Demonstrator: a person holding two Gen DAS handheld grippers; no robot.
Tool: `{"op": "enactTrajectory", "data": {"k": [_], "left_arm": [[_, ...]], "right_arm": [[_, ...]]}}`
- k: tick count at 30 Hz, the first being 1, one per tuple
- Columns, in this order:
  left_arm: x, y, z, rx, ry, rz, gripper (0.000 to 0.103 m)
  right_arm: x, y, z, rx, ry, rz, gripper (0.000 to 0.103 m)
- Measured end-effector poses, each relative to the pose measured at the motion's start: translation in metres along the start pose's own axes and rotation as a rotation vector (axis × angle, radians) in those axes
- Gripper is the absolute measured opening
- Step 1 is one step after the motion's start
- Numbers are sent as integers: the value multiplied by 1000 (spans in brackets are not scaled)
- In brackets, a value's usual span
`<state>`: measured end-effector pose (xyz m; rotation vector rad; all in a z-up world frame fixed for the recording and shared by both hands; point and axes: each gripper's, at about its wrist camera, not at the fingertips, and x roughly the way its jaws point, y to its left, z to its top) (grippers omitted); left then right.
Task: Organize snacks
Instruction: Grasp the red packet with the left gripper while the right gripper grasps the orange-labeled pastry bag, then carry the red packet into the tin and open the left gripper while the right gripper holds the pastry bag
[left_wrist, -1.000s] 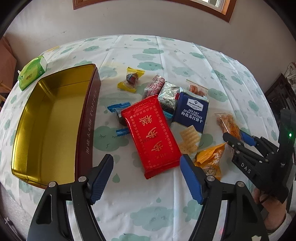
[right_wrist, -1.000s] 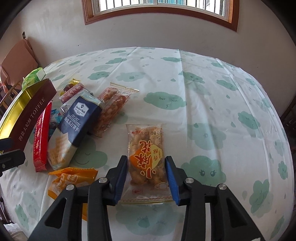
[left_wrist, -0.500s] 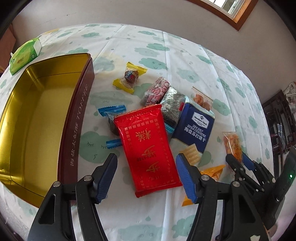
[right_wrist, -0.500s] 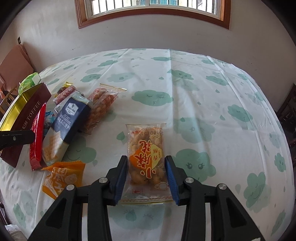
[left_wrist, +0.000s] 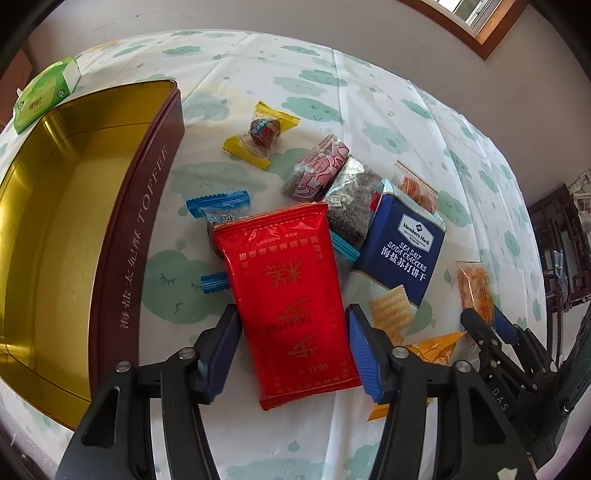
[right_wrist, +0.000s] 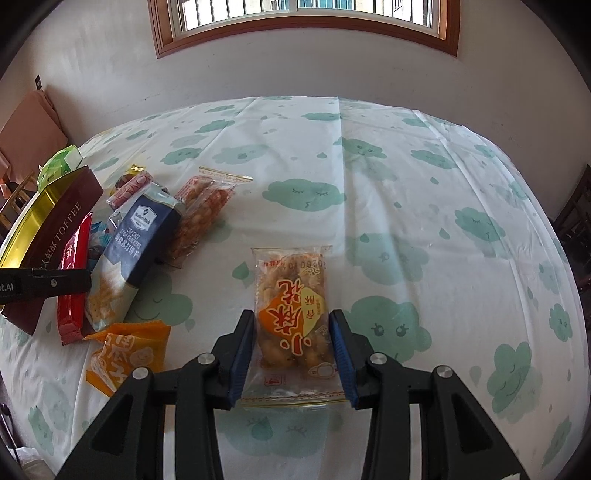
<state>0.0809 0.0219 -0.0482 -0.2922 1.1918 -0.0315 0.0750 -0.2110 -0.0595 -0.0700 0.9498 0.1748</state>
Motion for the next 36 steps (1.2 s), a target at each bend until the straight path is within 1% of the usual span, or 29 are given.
{"op": "enactTrajectory", "data": {"k": [4,8,15,20,24,26,30,33,36], "left_arm": [[-3,0,-2,13,-15,-3,43],[-6,2,-6,17,-20,6,42],[-22,0,-13,71,-30,22,42],[-44,0,-13,109,-51,1,41],[-71,6,-5,152,-97,7,42],[-83,14,0,168,-123,29,42],[-99,46,15,163,-160,107,42],[-101,75,25,157,-157,171,42],[-94,105,28,165,-125,225,42]], "right_arm": [[0,0,0,1,0,0,41],[0,0,0,-1,1,-3,41],[1,3,1,-14,11,-19,41],[2,5,2,-18,24,-29,41],[2,5,4,-18,40,-31,41],[3,5,5,-18,47,-33,41],[3,5,7,-16,65,-36,41],[4,5,8,-8,77,-40,41],[5,6,10,0,87,-50,41]]}}
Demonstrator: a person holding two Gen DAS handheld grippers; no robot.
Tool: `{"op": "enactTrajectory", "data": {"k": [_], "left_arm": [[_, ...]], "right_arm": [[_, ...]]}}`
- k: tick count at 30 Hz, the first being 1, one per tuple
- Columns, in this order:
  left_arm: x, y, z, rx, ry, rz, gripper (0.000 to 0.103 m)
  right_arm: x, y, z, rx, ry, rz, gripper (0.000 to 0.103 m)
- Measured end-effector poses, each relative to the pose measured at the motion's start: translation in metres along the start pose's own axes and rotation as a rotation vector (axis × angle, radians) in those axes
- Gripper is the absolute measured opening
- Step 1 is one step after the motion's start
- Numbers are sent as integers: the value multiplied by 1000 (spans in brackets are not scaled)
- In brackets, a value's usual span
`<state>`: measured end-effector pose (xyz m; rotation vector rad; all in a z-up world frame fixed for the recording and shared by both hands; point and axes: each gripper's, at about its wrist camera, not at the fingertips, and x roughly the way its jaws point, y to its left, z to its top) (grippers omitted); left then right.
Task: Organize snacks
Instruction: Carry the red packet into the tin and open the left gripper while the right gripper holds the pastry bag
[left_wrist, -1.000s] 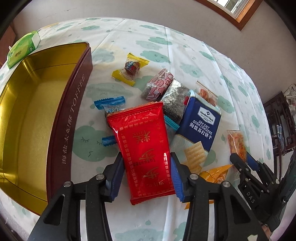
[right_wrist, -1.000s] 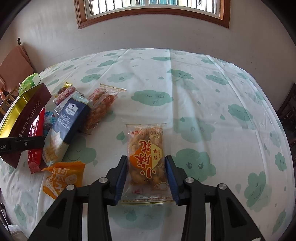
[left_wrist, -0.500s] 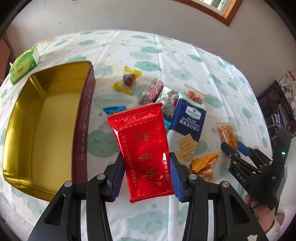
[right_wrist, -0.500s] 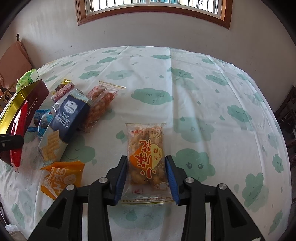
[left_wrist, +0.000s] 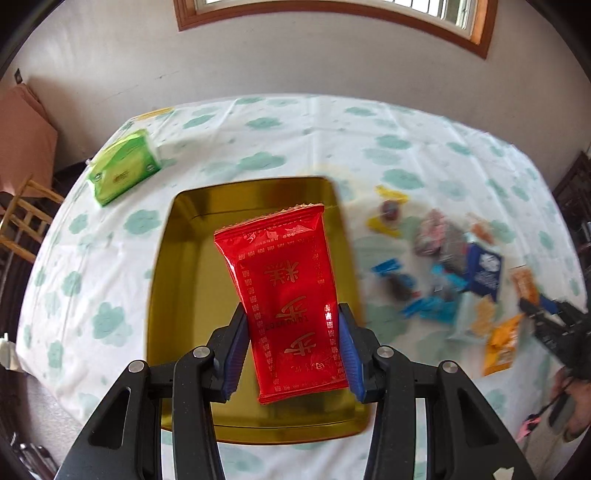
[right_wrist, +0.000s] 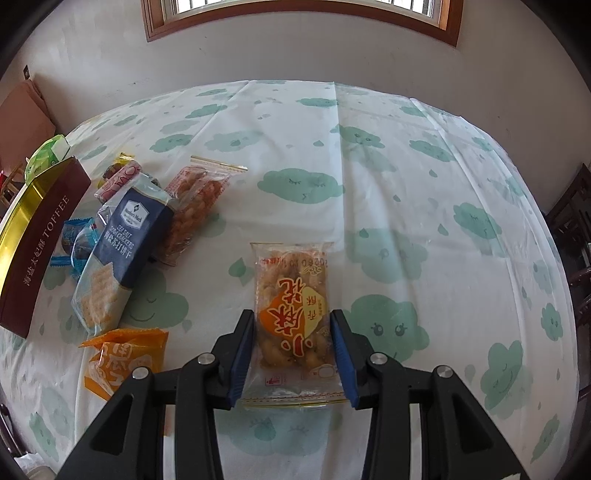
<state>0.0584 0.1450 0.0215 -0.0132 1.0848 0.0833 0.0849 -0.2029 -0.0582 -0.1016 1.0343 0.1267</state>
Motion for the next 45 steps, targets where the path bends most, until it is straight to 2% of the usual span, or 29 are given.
{"op": "enactTrajectory", "data": {"k": [3,8,17,28,38,43,45], "left_arm": [[17,20,-9,24,41,43,42],[41,36,-32,73,116,64,42],[55,48,-52,125,159,104,41],[55,55,-53,137,153,102,40],[58,56,-49,115,157,108,45],[58,53,-48,107,142,89,59],[53,50,-47,102,120,82,62]], "right_arm": [[1,1,2,10,14,-8,41],[1,1,4,23,28,-19,41],[2,3,6,47,43,-35,41],[2,4,7,62,54,-45,41],[2,4,6,69,44,-47,41],[1,3,4,80,35,-51,39],[-1,3,4,85,26,-55,38]]}}
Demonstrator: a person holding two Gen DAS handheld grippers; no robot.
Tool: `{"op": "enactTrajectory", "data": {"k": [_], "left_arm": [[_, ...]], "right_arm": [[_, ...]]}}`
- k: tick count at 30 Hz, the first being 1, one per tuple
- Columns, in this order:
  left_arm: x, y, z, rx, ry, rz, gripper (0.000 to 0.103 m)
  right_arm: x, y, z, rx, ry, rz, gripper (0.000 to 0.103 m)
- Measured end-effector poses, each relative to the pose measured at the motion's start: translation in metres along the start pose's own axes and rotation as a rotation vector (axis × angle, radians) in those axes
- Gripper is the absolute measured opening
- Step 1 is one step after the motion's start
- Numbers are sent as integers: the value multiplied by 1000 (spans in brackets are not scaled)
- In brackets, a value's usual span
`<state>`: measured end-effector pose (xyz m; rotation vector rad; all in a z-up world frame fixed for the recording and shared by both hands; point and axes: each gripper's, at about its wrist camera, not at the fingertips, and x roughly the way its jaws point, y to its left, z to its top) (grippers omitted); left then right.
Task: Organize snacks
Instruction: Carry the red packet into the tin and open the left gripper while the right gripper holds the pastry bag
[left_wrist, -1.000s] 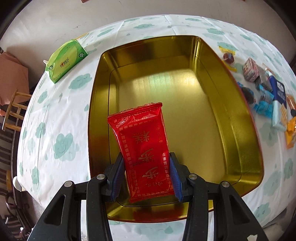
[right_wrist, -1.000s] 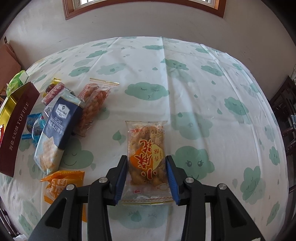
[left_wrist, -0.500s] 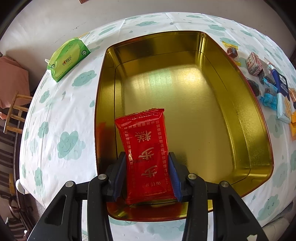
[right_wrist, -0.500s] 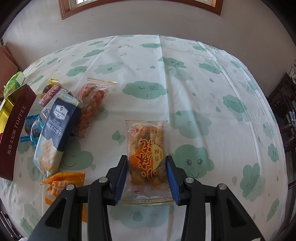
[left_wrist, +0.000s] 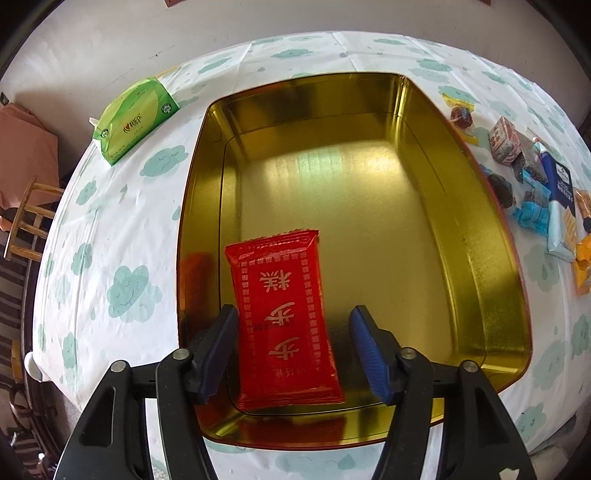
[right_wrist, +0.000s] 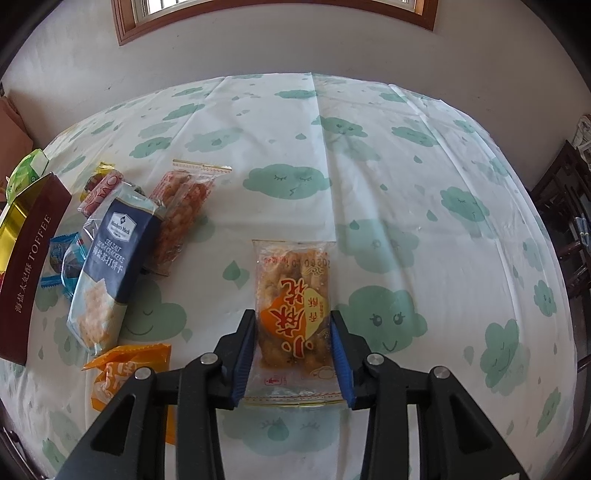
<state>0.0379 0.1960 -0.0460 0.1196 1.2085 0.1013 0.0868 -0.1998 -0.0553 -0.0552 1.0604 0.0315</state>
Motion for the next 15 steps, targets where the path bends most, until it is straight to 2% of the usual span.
{"op": "enactTrajectory", "data": {"k": [4,8,12,15], "left_arm": [[-13,-2,1,-43,-51,-46,67],[-32,0,0,-107,-139,-67,73],[-52,7,-2,-168,-223,-71,79],[-61,14,-5,-210,-243,-95,79]], "right_arm": [[-10,-6,1,40,-31,-12,37],[-26,-9,6,61,-81,-36,37],[-47,4,13,52,-122,0,37],[-61,32,16,9,-144,56,37]]}}
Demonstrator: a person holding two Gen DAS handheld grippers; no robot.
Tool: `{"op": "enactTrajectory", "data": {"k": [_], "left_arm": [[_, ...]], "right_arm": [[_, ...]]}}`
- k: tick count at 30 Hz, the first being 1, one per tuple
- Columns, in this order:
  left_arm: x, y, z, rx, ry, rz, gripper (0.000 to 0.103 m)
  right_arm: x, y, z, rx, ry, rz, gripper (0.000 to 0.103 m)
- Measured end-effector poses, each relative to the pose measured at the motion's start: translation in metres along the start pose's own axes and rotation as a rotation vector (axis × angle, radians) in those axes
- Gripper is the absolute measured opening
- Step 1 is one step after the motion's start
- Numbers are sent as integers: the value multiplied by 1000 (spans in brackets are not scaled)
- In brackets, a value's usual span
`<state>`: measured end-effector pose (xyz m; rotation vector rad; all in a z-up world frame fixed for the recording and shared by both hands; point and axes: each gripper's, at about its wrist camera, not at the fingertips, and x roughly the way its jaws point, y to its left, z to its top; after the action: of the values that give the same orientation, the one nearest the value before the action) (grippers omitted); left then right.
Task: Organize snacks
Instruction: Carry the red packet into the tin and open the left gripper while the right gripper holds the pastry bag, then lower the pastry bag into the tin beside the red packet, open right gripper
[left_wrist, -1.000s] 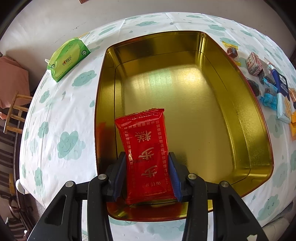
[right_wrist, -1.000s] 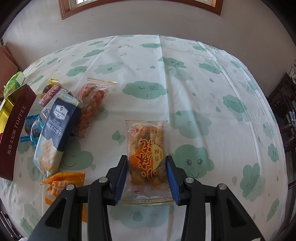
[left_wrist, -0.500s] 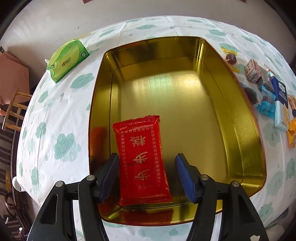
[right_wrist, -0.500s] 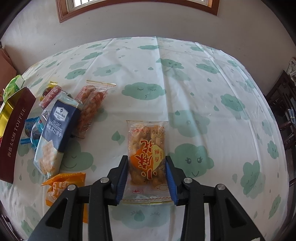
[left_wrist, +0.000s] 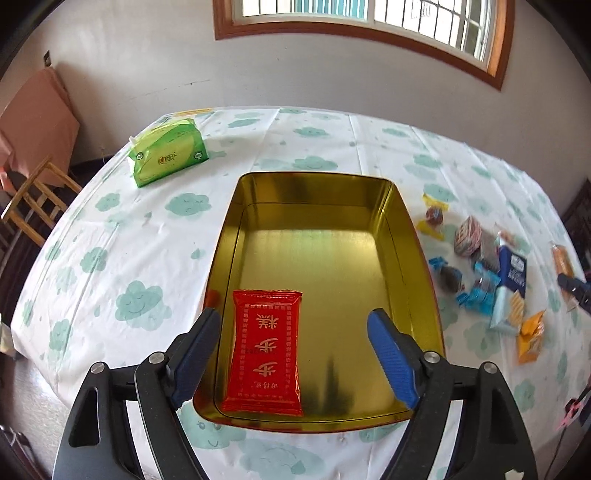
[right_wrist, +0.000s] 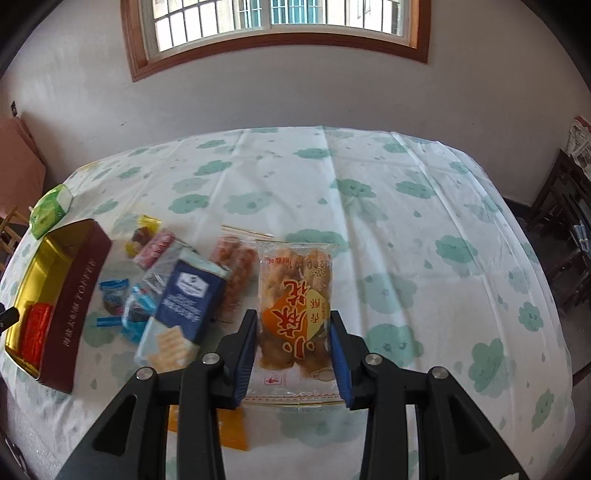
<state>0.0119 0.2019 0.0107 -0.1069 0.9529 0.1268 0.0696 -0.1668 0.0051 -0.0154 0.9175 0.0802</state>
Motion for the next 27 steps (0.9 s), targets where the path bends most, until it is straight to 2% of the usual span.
{"op": "enactTrajectory", "data": {"k": [2,4,8,12,19,27], "left_arm": [[-6,7,0,-36,-3,-25,80],[-10,15,-2,-61,-10,-16,82],[-18,35,-6,-97,-26,46,84],[-22,59,-11,-146,-34,109,84],[-22,96,-22,-225,-11,151,84],[-20,120,-32,-273,12,164,84]], "right_arm": [[-4,25,2,-27,-3,56,37],[-8,54,3,-54,0,113,37],[-13,113,5,-101,11,235,37],[-14,168,6,-157,27,312,37],[-6,248,-2,-229,93,404,37],[22,295,-11,-315,166,394,37]]}}
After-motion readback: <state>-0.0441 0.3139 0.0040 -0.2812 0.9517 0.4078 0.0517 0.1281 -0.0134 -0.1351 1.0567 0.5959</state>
